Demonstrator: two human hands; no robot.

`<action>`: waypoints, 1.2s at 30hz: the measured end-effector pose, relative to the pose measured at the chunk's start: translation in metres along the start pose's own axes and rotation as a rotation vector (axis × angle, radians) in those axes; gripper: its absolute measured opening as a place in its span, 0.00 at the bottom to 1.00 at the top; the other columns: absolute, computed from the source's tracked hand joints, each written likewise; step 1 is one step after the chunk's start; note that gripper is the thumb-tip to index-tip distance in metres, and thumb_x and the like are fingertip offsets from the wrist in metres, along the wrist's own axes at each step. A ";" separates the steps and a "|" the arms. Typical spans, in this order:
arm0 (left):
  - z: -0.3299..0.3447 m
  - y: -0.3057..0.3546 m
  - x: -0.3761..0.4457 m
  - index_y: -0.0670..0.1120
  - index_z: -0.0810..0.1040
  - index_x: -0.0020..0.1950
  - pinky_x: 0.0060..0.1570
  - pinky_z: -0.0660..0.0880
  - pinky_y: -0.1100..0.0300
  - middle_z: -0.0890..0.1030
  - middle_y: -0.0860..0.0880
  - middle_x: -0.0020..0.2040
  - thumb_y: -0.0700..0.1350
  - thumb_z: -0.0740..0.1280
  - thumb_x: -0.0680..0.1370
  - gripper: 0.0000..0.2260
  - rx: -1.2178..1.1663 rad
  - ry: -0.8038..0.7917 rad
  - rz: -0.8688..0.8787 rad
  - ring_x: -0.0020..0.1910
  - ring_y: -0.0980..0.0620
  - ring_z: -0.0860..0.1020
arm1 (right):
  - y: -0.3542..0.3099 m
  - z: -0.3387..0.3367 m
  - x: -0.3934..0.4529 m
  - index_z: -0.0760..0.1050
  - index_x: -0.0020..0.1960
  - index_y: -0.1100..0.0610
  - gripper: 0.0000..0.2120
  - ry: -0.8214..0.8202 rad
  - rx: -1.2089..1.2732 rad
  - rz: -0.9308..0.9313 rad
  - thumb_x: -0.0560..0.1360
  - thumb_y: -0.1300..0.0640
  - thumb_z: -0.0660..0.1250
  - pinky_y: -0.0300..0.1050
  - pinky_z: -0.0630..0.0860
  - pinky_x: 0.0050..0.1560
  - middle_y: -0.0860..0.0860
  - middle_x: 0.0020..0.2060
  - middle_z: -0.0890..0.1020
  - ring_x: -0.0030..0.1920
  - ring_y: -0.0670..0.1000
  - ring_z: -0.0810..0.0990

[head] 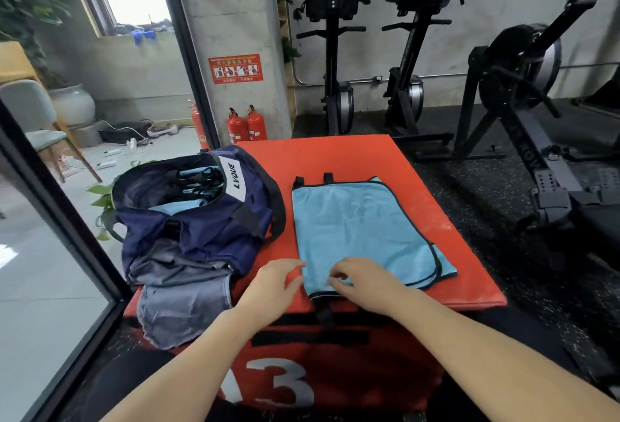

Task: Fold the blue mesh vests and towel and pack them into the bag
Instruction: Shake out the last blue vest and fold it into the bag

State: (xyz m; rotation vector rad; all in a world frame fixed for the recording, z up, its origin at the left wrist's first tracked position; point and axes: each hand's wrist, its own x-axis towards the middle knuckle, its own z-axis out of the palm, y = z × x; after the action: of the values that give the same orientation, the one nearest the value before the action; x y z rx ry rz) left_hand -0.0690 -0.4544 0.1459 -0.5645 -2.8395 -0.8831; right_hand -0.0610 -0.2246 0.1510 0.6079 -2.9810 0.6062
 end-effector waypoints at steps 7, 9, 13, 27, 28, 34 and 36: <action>0.022 0.008 -0.007 0.55 0.80 0.61 0.60 0.71 0.62 0.80 0.56 0.55 0.58 0.69 0.77 0.15 0.016 -0.174 0.072 0.55 0.59 0.75 | 0.090 -0.031 -0.042 0.81 0.55 0.51 0.09 0.061 0.030 0.195 0.77 0.57 0.66 0.41 0.72 0.59 0.46 0.52 0.81 0.54 0.47 0.79; 0.027 0.006 -0.007 0.54 0.80 0.61 0.59 0.70 0.63 0.80 0.58 0.53 0.59 0.68 0.77 0.15 0.053 -0.180 0.106 0.55 0.59 0.72 | 0.113 -0.043 -0.057 0.81 0.56 0.52 0.11 0.028 -0.005 0.252 0.75 0.59 0.67 0.36 0.69 0.56 0.45 0.53 0.81 0.54 0.45 0.78; 0.035 0.005 -0.007 0.54 0.80 0.61 0.60 0.70 0.60 0.77 0.59 0.51 0.61 0.68 0.76 0.17 0.065 -0.141 0.109 0.55 0.58 0.71 | 0.143 -0.056 -0.077 0.81 0.57 0.51 0.17 -0.038 -0.024 0.262 0.71 0.64 0.68 0.35 0.68 0.59 0.43 0.55 0.81 0.57 0.45 0.77; 0.041 0.014 -0.001 0.55 0.83 0.55 0.49 0.66 0.70 0.79 0.59 0.47 0.52 0.77 0.70 0.14 -0.023 -0.127 -0.011 0.49 0.59 0.74 | 0.154 -0.055 -0.076 0.80 0.58 0.49 0.12 -0.057 -0.240 0.140 0.77 0.55 0.65 0.43 0.71 0.62 0.43 0.55 0.80 0.58 0.47 0.75; 0.040 0.014 -0.001 0.55 0.83 0.55 0.50 0.66 0.69 0.78 0.60 0.46 0.52 0.76 0.71 0.14 -0.022 -0.127 -0.007 0.49 0.60 0.74 | 0.153 -0.054 -0.078 0.81 0.56 0.49 0.11 -0.028 -0.160 0.168 0.75 0.56 0.66 0.43 0.72 0.61 0.42 0.53 0.80 0.56 0.46 0.76; 0.036 0.019 -0.001 0.57 0.81 0.56 0.59 0.70 0.57 0.77 0.62 0.48 0.72 0.67 0.68 0.25 0.051 -0.122 0.047 0.54 0.60 0.73 | 0.144 -0.050 -0.074 0.77 0.57 0.53 0.11 0.278 0.133 0.499 0.76 0.50 0.69 0.46 0.75 0.52 0.49 0.48 0.81 0.47 0.49 0.79; 0.037 0.023 0.004 0.57 0.82 0.56 0.61 0.70 0.55 0.77 0.63 0.50 0.79 0.59 0.65 0.34 0.016 -0.058 0.054 0.55 0.60 0.74 | 0.142 -0.047 -0.070 0.74 0.54 0.53 0.18 0.214 0.048 0.630 0.74 0.40 0.70 0.48 0.76 0.49 0.50 0.45 0.82 0.48 0.53 0.80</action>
State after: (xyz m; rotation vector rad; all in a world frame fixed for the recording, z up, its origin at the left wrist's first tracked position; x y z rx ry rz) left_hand -0.0637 -0.4149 0.1277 -0.6725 -2.8651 -0.8484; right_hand -0.0532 -0.0604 0.1345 -0.4014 -2.9204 0.7099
